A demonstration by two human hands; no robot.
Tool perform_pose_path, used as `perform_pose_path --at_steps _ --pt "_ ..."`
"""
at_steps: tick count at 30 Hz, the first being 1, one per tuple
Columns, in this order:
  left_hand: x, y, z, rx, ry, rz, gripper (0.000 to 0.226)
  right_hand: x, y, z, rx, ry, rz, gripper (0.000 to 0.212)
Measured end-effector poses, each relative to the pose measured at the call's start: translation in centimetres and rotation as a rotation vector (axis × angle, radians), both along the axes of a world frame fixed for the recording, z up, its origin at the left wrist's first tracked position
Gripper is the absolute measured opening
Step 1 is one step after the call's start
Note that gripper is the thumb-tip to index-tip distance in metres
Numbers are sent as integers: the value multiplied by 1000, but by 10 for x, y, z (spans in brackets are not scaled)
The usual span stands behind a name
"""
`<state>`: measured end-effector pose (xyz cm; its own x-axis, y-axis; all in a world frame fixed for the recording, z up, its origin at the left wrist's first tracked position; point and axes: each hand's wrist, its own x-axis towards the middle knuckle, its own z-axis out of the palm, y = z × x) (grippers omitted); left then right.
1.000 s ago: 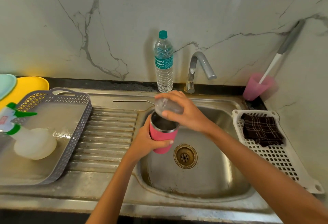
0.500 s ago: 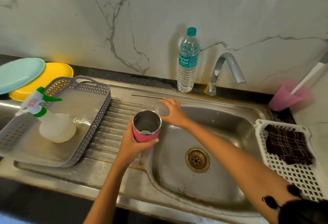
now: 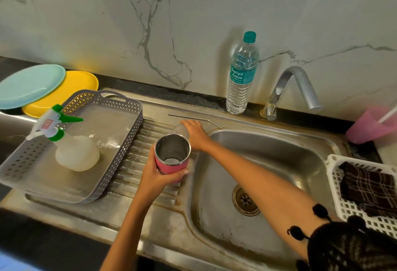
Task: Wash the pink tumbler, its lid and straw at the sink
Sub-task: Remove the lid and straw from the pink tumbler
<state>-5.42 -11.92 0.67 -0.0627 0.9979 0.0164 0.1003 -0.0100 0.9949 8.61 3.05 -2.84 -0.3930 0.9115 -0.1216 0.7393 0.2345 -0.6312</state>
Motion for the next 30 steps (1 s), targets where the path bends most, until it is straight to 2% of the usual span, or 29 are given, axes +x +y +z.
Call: perform_pose_path --at_steps 2,8,11,14,16,20,24,28,30 --pt "0 0 -1 -1 -8 -4 89 5 -1 2 6 50 -5 81" --pt "13 -1 -2 -14 -28 -54 96 52 -45 9 79 214 -125 54" --pt "30 -2 -3 -30 -38 -90 90 83 -93 18 -35 283 -82 62" --pt "57 -5 -9 -46 -45 -145 91 105 -144 28 -192 434 -38 82" --pt "79 -7 -14 -38 -33 -213 97 114 -167 29 -221 520 -124 92" --pt "125 -15 -17 -44 -83 -329 94 137 -194 31 -159 659 -394 93" --pt "156 -18 -15 -70 -110 -458 87 165 -204 32 -105 659 -473 94" --pt "163 -13 -17 -98 -55 -598 92 186 -207 35 -59 609 -504 96" --pt "159 -11 -20 -94 8 -590 99 194 -203 37 3 513 -523 96"
